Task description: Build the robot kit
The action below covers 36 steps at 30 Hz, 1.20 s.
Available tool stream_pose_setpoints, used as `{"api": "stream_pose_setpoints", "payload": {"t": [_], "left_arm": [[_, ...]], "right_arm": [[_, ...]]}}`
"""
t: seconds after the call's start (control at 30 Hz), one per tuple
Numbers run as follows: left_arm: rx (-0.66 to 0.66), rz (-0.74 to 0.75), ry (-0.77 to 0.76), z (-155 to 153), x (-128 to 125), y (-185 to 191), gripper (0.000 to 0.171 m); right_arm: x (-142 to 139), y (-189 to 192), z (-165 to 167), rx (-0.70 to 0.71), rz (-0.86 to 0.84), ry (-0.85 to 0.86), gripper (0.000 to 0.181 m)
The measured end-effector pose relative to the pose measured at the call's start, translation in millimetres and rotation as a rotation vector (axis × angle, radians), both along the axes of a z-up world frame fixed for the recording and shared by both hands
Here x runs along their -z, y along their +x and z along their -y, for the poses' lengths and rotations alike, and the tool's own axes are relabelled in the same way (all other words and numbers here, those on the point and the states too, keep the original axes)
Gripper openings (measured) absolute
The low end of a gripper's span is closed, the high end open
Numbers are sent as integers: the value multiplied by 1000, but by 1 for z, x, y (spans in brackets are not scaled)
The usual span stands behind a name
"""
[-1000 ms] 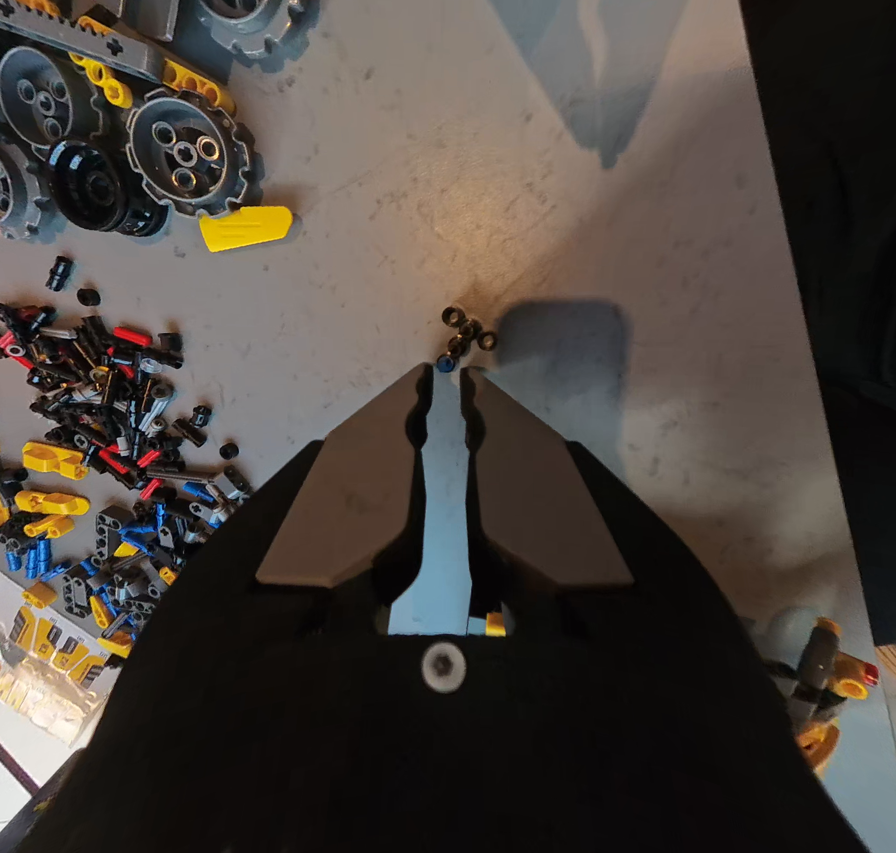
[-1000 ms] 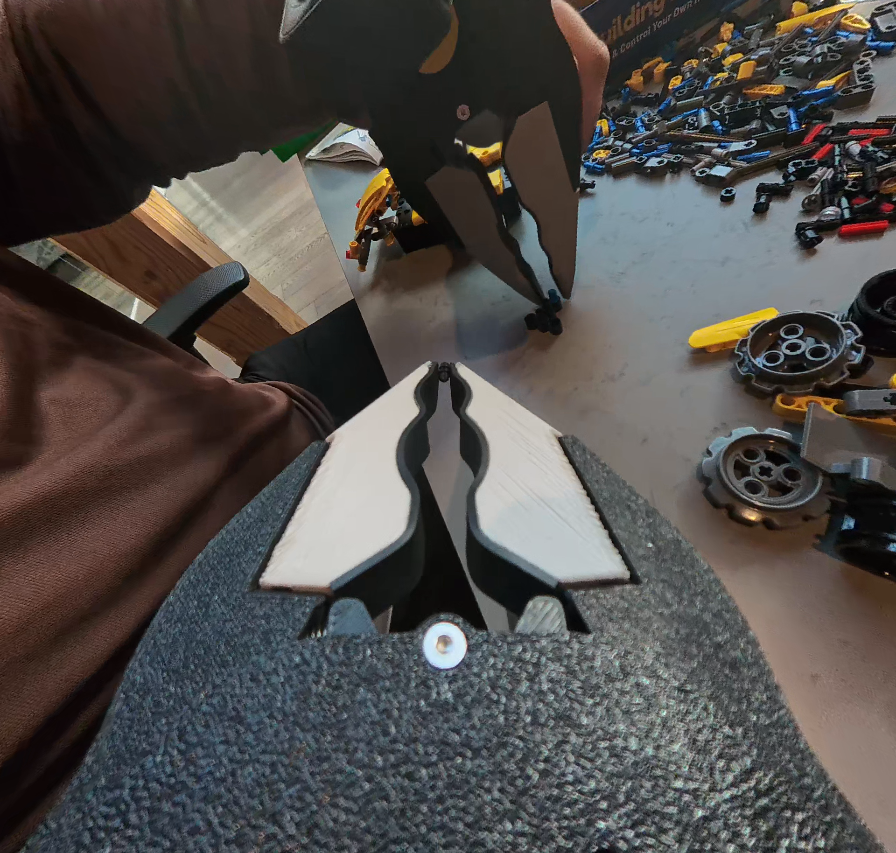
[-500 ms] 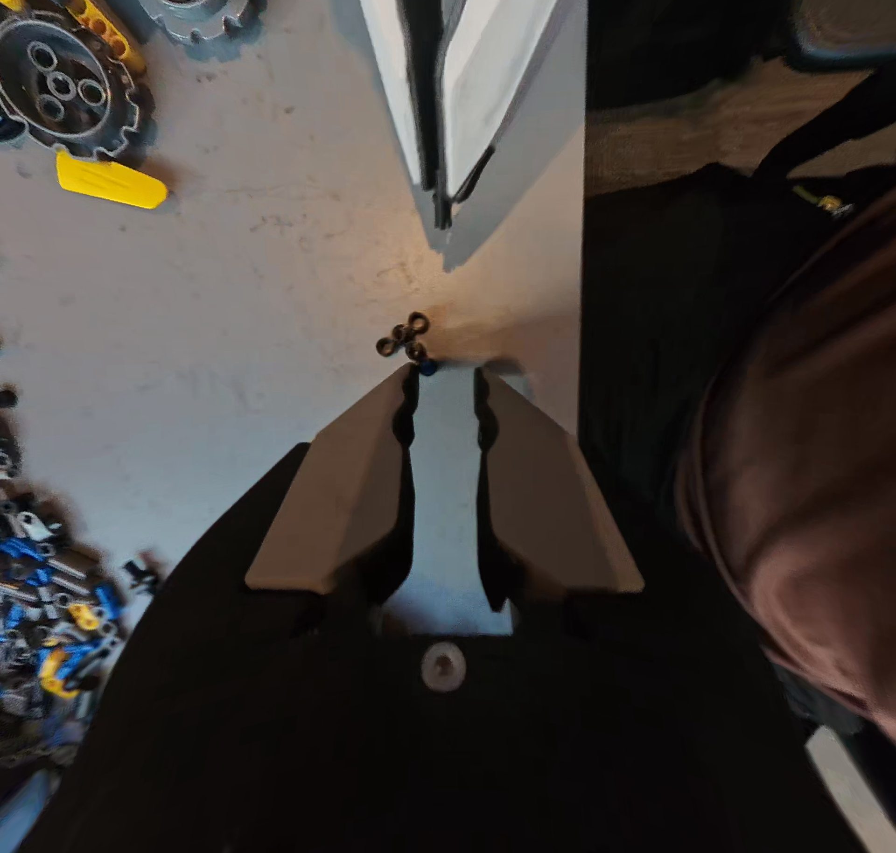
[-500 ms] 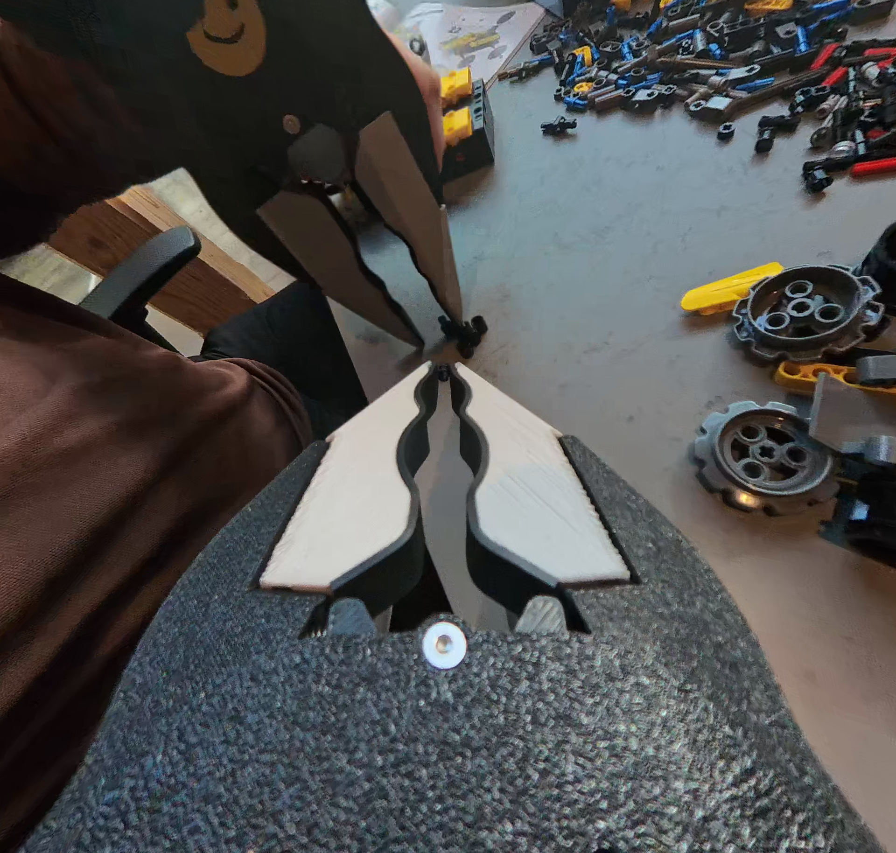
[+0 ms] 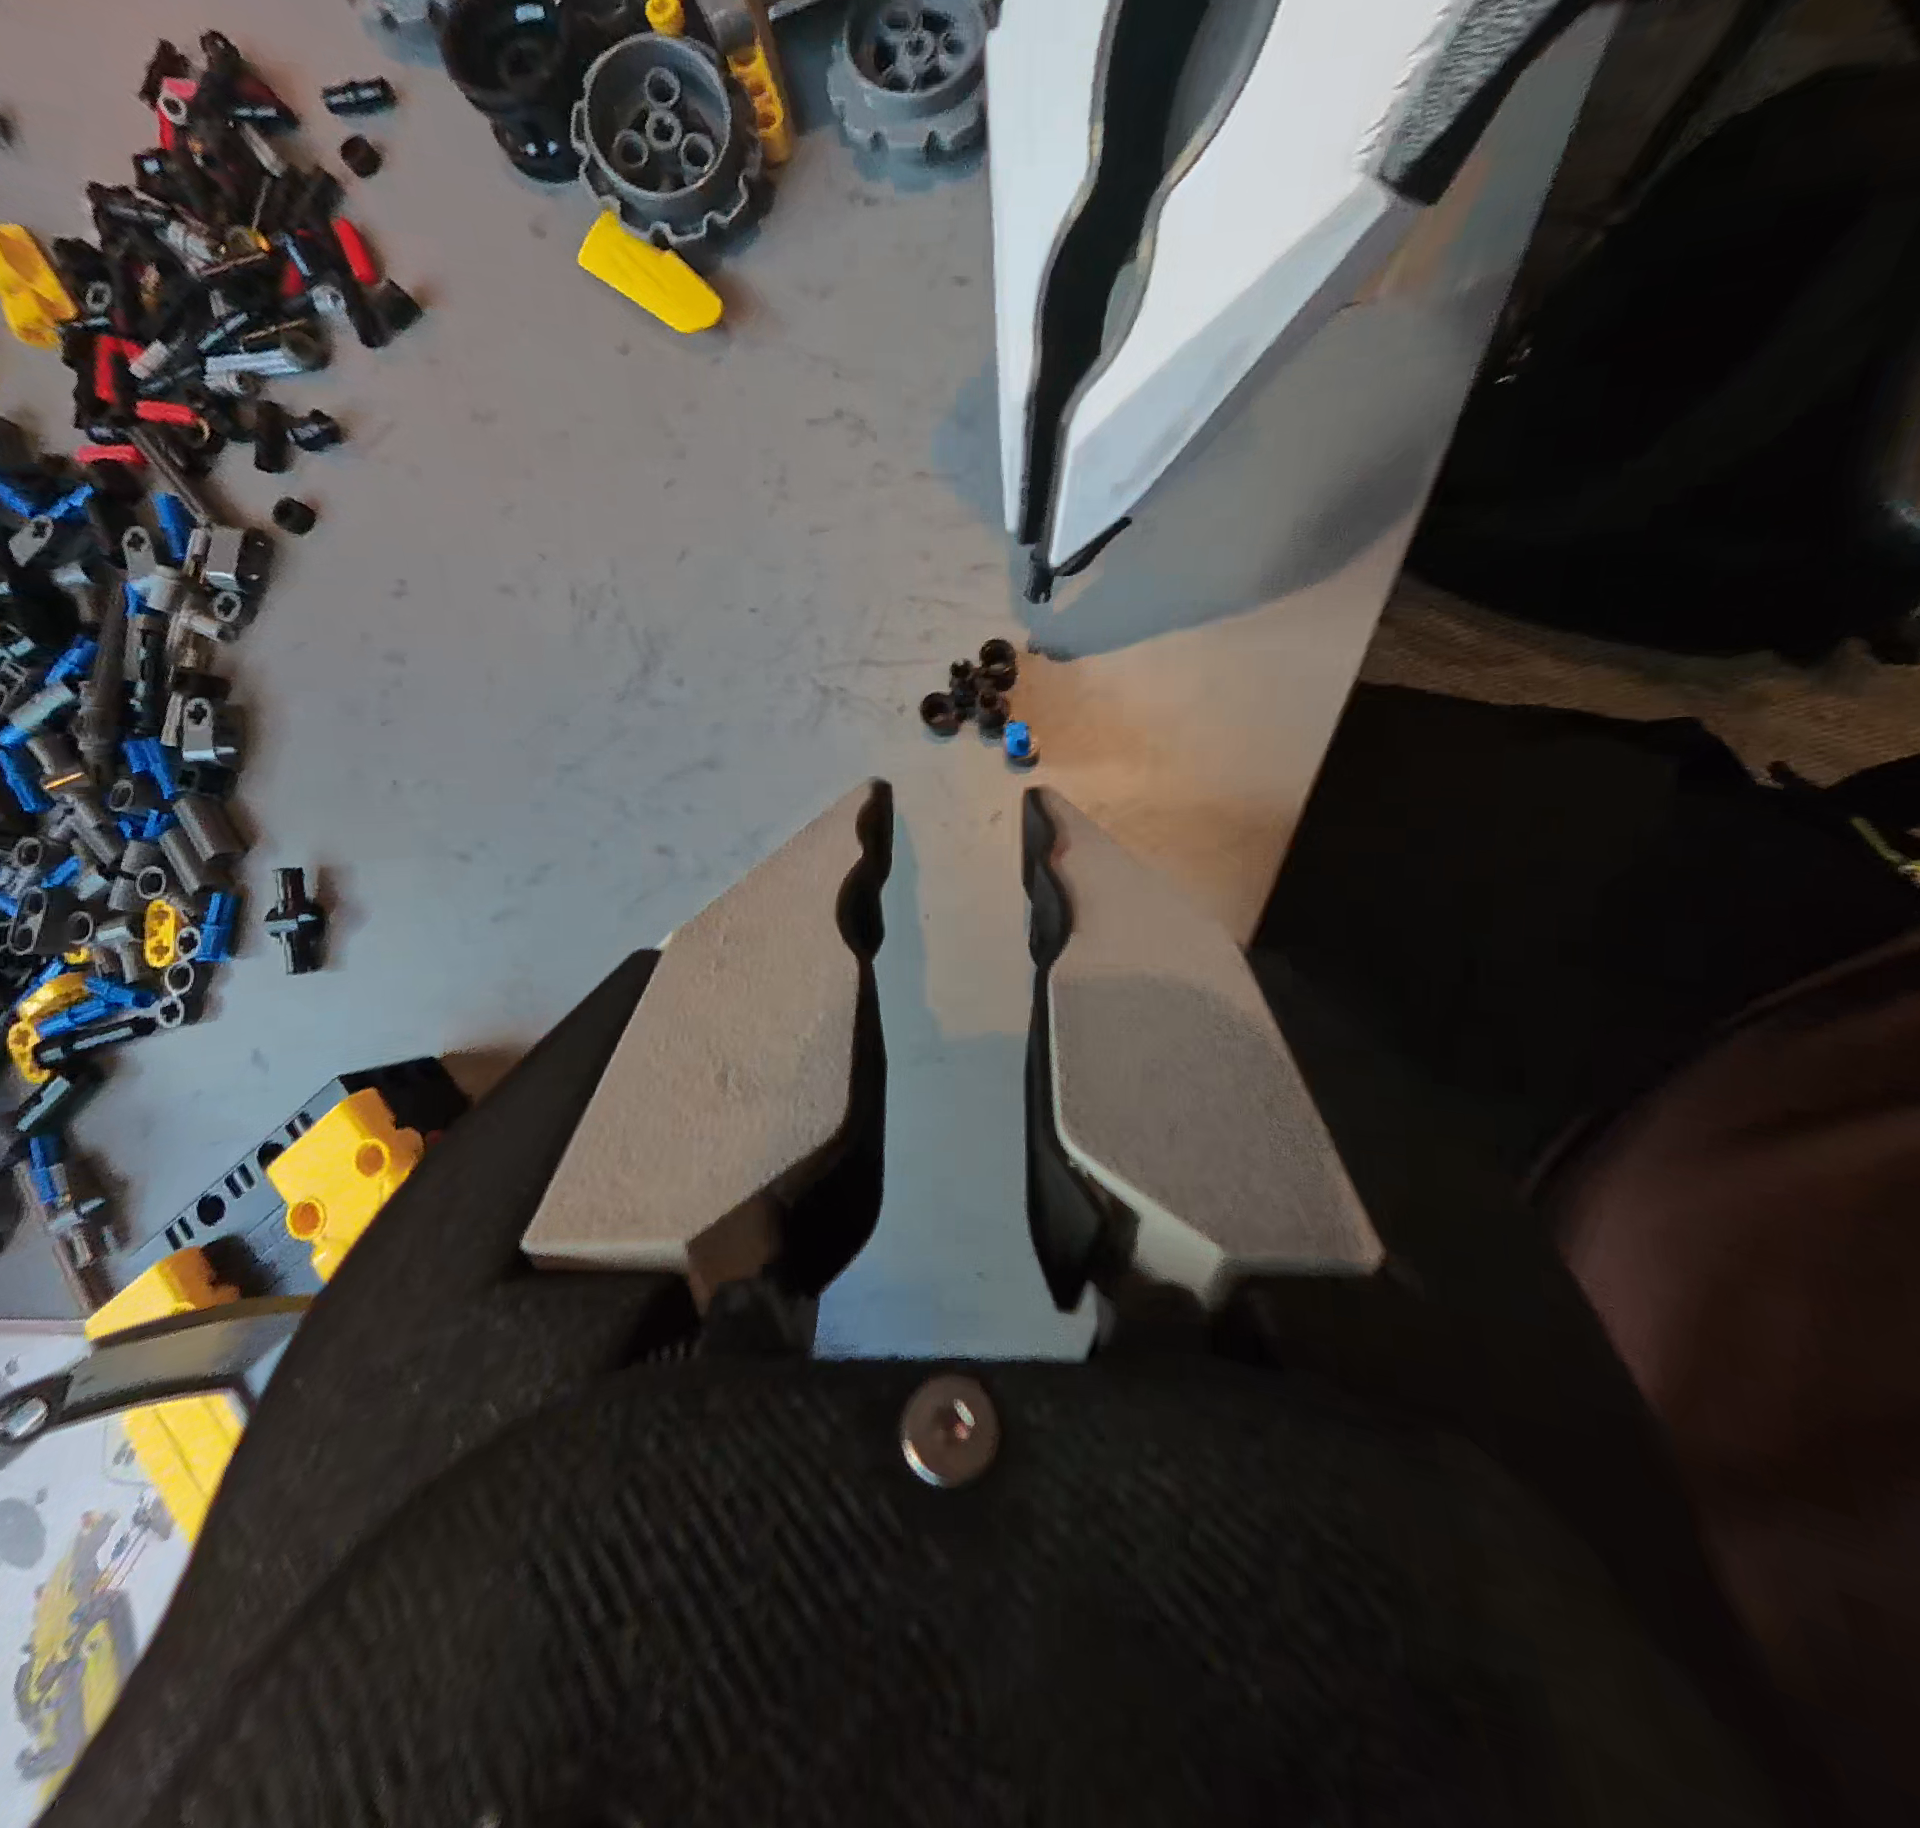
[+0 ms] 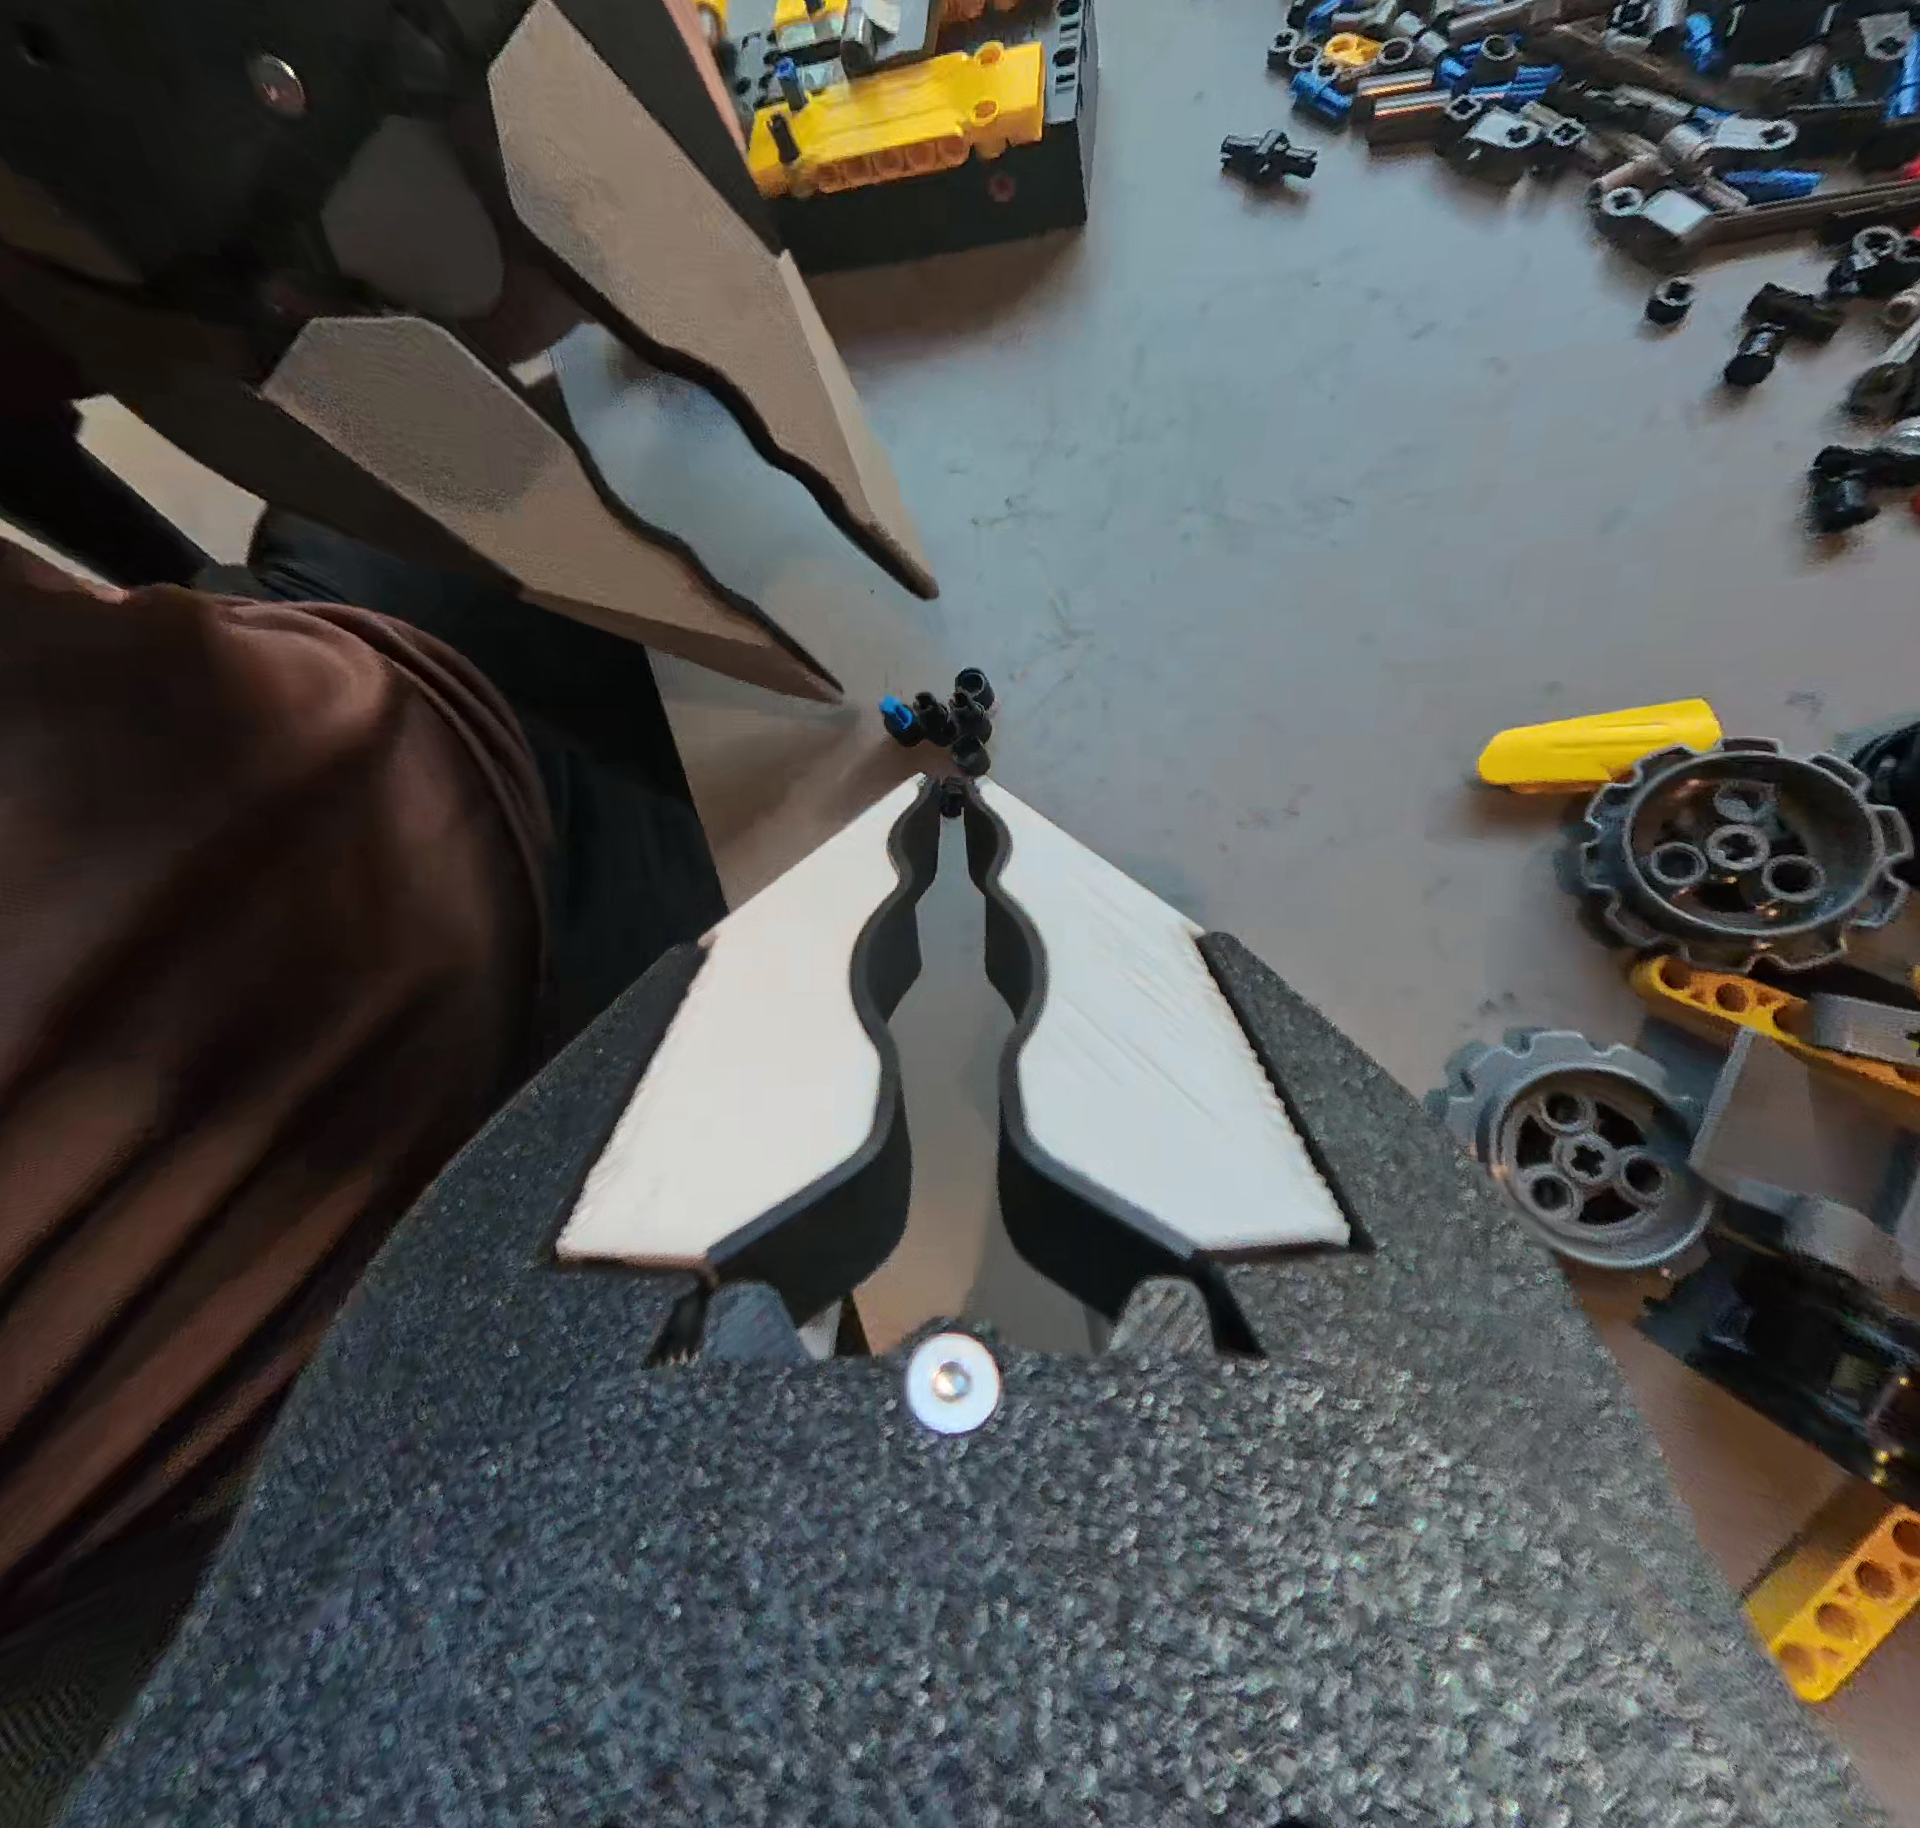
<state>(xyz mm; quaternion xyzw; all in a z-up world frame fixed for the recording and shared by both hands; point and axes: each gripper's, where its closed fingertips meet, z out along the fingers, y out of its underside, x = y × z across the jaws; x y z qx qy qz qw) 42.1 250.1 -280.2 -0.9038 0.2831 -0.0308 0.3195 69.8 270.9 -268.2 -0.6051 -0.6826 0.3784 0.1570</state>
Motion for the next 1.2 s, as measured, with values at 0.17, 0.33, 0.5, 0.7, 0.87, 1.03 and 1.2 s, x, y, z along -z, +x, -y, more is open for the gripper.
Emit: {"api": "stream_pose_setpoints", "payload": {"t": [0.17, 0.33, 0.5, 0.7, 0.87, 1.03, 1.2], "left_arm": [[-28, 80, -45, -1, 12, 11, 22], [-74, 145, 18, -8, 12, 18, 18], [-81, 162, 42, -9, 12, 19, 9], [-89, 170, 81, -11, 12, 18, 5], [-104, 187, 96, -12, 12, 18, 5], [-104, 178, 104, -14, 11, 17, 7], [-91, 166, 99, -16, 12, 17, 5]], "right_arm": [[6, -9, 2, -43, 60, 81, 1], [8, -11, 2, -65, 93, 145, 1], [10, -10, 3, -67, 122, 167, 1], [10, -8, 2, -62, 146, 167, 1], [10, -9, 2, -78, 181, 190, 1], [10, -9, 2, -82, 205, 179, 1], [10, -11, 2, -71, 215, 162, 1]]}}
